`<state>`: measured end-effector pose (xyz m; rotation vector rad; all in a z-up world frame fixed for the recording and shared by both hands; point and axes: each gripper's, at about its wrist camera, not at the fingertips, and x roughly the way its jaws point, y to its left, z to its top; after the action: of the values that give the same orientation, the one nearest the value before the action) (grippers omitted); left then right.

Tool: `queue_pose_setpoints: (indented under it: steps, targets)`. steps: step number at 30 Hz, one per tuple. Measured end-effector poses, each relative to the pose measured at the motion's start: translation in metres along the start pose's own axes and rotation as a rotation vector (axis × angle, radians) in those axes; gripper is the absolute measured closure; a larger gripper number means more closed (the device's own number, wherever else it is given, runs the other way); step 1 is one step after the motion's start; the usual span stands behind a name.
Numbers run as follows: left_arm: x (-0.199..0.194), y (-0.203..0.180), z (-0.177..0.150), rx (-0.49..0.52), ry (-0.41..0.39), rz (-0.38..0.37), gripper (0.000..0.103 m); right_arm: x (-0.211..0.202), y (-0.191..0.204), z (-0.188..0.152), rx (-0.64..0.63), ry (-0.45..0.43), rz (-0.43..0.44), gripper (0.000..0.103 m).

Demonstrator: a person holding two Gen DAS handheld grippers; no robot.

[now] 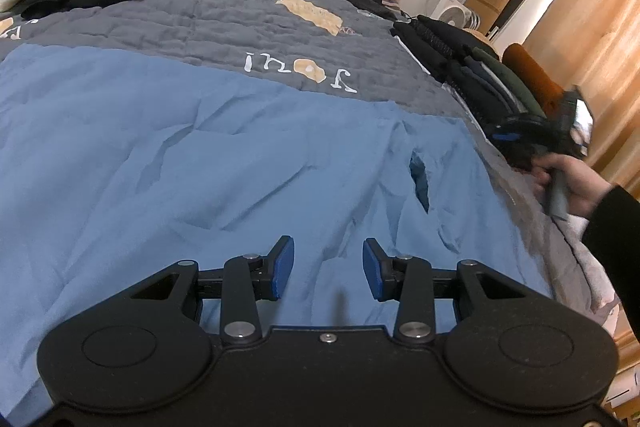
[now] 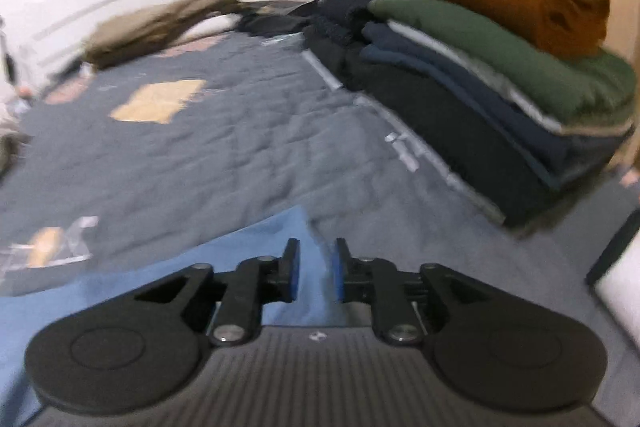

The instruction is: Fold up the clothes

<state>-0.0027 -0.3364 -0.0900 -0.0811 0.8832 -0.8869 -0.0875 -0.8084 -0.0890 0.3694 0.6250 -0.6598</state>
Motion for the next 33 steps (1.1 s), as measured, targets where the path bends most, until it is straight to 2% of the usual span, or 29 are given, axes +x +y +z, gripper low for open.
queue_pose_setpoints:
  steps: [1, 5, 8, 10, 14, 17, 19, 23, 28, 33]
  targets:
    - [-0.001, -0.001, 0.000, 0.001, -0.002, -0.002, 0.065, -0.011, -0.002, -0.002, 0.021, 0.010, 0.031, 0.075]
    - [-0.005, -0.004, 0.001, 0.003, -0.011, -0.010, 0.065, -0.056, -0.001, -0.015, 0.068, 0.047, 0.139, 0.067]
    - [-0.008, -0.008, 0.000, 0.017, -0.015, -0.015, 0.064, -0.091, 0.022, -0.038, 0.057, 0.068, 0.201, 0.065]
    - [-0.010, -0.011, -0.001, 0.026, -0.015, -0.019, 0.064, -0.111, 0.039, -0.058, 0.072, 0.094, 0.281, 0.064]
    - [-0.016, -0.017, -0.004, 0.045, -0.021, -0.034, 0.064, -0.133, 0.076, -0.095, 0.078, 0.175, 0.385, 0.063]
    - [-0.020, -0.020, -0.005, 0.050, -0.027, -0.046, 0.064, -0.140, 0.093, -0.120, 0.095, 0.174, 0.394, 0.063]
    - [-0.023, -0.021, -0.007, 0.053, -0.030, -0.047, 0.064, -0.135, 0.103, -0.129, 0.064, 0.204, 0.384, 0.063]
    - [-0.027, -0.022, -0.011, 0.070, -0.032, -0.041, 0.063, -0.127, 0.115, -0.139, -0.025, 0.221, 0.374, 0.063]
    - [-0.033, -0.021, -0.012, 0.076, -0.040, -0.037, 0.063, -0.115, 0.115, -0.148, -0.010, 0.282, 0.368, 0.063]
    - [-0.032, -0.021, -0.016, 0.089, -0.033, -0.036, 0.063, -0.119, 0.116, -0.150, 0.012, 0.285, 0.406, 0.063]
